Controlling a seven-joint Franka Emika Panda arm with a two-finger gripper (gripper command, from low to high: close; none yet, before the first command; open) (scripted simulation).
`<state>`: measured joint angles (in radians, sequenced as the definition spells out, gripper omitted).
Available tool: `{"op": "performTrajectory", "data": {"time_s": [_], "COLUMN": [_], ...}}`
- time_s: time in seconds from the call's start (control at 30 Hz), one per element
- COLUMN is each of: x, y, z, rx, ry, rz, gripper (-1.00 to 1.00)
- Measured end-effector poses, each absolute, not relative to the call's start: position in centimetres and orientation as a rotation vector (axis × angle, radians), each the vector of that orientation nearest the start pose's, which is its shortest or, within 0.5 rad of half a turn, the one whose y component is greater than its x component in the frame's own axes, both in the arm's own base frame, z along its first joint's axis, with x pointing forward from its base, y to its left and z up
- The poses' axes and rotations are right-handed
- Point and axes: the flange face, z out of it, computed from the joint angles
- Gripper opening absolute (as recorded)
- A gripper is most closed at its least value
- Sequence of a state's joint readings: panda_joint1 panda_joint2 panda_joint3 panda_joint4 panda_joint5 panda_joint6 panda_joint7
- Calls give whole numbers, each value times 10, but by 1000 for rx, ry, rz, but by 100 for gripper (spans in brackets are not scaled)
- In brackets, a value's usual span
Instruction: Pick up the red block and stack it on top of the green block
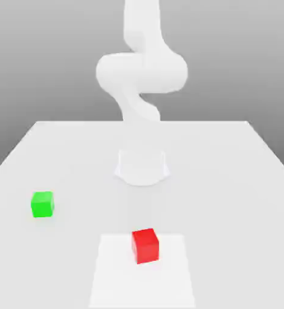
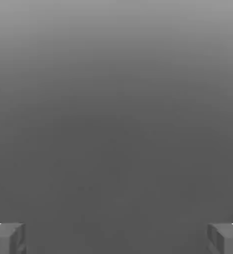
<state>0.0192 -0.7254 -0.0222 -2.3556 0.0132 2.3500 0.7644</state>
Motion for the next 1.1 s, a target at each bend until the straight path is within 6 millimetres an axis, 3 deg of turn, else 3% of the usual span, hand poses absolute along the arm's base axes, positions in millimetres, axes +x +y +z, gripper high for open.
{"op": "performTrajectory", "data": {"time_s": [0.13, 0.3, 0.43, 0.53, 0.6, 0.83, 0.87, 1.1], "x": [419, 436, 423, 394, 375, 367, 367, 367], "y": [-4, 1, 7, 8, 7, 7, 7, 7], "z": [562, 437, 336, 260, 221, 151, 145, 146], "rx": [-2617, -2758, -2875, -2971, -3019, -3037, -3037, -3037], "ry": [988, 941, 892, 847, 819, 805, 805, 806], "rz": [-734, -497, -296, -121, -37, -2, -1, -1], "gripper": [0, 0, 0, 0, 0, 0, -100, -100]}}
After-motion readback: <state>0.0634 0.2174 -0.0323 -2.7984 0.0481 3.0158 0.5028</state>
